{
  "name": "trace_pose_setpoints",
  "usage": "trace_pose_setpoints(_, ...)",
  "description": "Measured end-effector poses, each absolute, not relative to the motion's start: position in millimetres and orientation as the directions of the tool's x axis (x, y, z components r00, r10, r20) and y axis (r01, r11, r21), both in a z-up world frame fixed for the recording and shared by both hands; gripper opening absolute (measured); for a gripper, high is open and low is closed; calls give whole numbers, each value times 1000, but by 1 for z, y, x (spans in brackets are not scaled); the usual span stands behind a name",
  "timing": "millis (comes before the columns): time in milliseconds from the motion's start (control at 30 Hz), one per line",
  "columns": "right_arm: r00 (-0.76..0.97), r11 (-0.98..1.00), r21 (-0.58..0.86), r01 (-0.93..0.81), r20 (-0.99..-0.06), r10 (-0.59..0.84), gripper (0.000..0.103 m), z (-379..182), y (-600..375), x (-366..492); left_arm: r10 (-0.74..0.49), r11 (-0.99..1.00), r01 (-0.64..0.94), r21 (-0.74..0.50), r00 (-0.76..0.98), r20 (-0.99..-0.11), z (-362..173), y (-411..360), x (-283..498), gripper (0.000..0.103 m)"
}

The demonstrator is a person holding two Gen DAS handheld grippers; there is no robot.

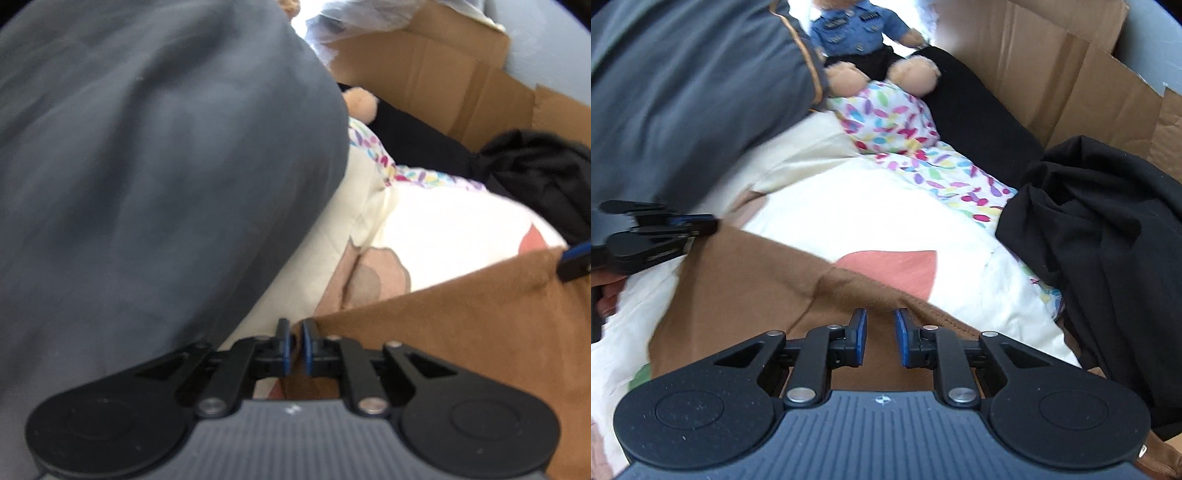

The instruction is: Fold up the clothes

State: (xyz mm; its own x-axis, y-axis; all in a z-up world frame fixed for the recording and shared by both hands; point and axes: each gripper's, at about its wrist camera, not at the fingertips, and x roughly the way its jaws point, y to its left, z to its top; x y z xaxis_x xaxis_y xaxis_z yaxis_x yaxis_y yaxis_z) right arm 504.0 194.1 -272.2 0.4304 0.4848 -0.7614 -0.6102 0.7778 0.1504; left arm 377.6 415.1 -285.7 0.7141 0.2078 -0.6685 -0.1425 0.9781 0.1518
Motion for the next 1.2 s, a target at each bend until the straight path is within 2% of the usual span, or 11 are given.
trace_pose_setpoints(133, 464, 807, 136, -575, -758, 458, 19, -271, 193, 516, 183, 982, -170, 86, 716, -674, -282, 420, 360, 39)
trace_pose_setpoints(267, 522, 838, 119, -532, -733, 436, 20, -258, 182, 520, 135, 984, -175, 16, 693, -708, -280, 424, 334, 44)
trace_pose_setpoints(333, 525, 833, 101, -543, -733, 432, 21, -251, 174, 516, 121, 980, -198, -23, 682, -722, -279, 427, 316, 54)
trace_pose_setpoints(533, 534, 835, 31, -549, -755, 380, 21, -245, 141, 510, 78, 965, -244, -91, 603, -794, -296, 424, 285, 55)
trace_pose_setpoints(633, 526, 858, 22, -513, -782, 334, 21, -255, 115, 509, 10, 974, -191, -119, 563, -827, -303, 417, 280, 63)
trace_pose_setpoints(733, 508, 873, 24, -487, -805, 306, 21, -267, 100, 508, 20, 981, -172, -90, 552, -834, -305, 414, 281, 57)
trace_pose_setpoints(767, 503, 876, 28, -482, -810, 302, 21, -270, 97, 508, 31, 982, -172, -76, 548, -836, -306, 414, 282, 49)
trace_pose_setpoints(800, 496, 878, 30, -478, -816, 298, 21, -274, 95, 508, 37, 982, -174, -68, 538, -842, -308, 415, 284, 29)
trace_pose_setpoints(833, 488, 880, 31, -475, -823, 292, 21, -280, 94, 508, 38, 983, -173, -64, 529, -847, -310, 415, 287, 25)
trace_pose_setpoints(1067, 494, 884, -33, -467, -839, 229, 21, -301, 97, 520, 115, 991, -121, 62, 513, -851, -308, 413, 284, 29)
trace_pose_setpoints(1200, 512, 889, -59, -454, -834, 206, 21, -297, 90, 529, 254, 966, -173, 193, 477, -842, -306, 415, 275, 33)
